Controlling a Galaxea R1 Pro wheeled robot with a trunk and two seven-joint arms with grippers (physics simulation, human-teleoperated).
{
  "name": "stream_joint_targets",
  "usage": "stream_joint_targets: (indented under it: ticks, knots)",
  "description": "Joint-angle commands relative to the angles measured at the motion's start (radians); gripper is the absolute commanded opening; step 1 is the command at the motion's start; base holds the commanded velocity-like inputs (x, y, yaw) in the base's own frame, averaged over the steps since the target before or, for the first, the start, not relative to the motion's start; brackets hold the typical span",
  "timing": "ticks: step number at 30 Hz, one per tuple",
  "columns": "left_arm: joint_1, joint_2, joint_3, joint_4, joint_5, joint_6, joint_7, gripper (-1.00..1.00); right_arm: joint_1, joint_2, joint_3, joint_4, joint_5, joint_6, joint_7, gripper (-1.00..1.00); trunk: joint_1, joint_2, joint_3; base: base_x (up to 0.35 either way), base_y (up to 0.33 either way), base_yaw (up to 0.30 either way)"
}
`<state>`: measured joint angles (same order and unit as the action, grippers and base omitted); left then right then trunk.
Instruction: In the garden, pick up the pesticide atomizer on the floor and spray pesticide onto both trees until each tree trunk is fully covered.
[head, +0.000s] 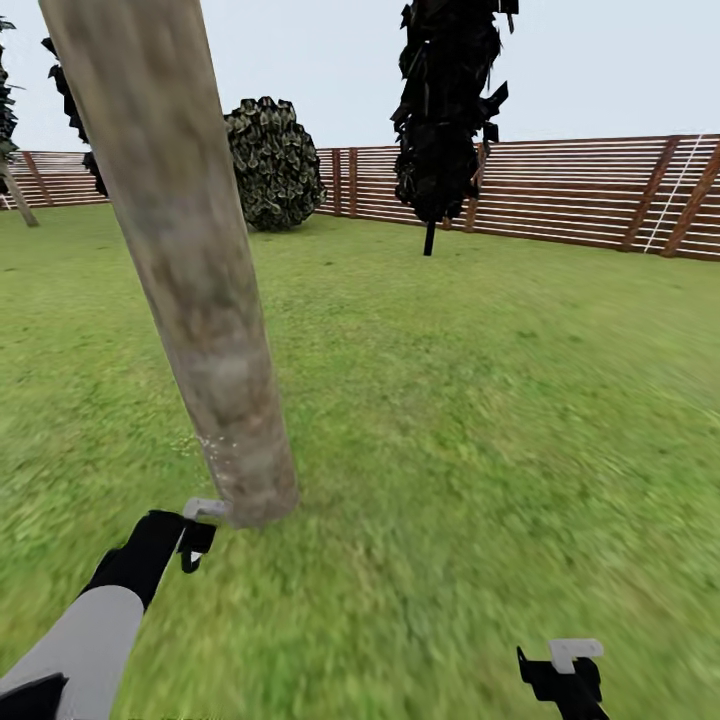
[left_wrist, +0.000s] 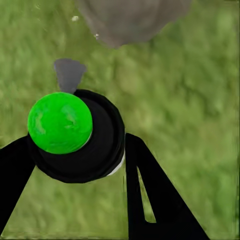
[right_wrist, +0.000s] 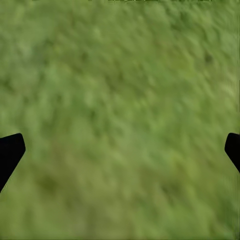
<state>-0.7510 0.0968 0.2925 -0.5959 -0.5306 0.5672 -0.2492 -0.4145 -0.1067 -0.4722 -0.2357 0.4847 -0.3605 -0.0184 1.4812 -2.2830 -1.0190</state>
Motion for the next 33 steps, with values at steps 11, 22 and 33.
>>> stream_joint_targets:
  ticks: [11,22,33]
  knots:
    - [0.004,-0.002,0.105,0.131,0.069,-0.114,0.111,-1.00,0.000,-0.002,0.000,-0.001,0.000,0.000,-0.001,1.00,0.000,0.000,0.000,0.112,-0.025,0.158]
    - [0.004,-0.008,0.103,0.123,0.071,-0.142,0.134,-1.00,0.000,-0.002,0.000,-0.001,0.000,0.000,0.000,1.00,0.000,0.000,0.000,0.246,-0.129,0.001]
    - [0.069,-0.004,0.114,0.153,0.082,-0.150,0.225,-1.00,-0.001,0.001,0.000,0.000,0.000,0.000,-0.001,1.00,0.000,0.000,0.000,-0.073,-0.263,0.063]
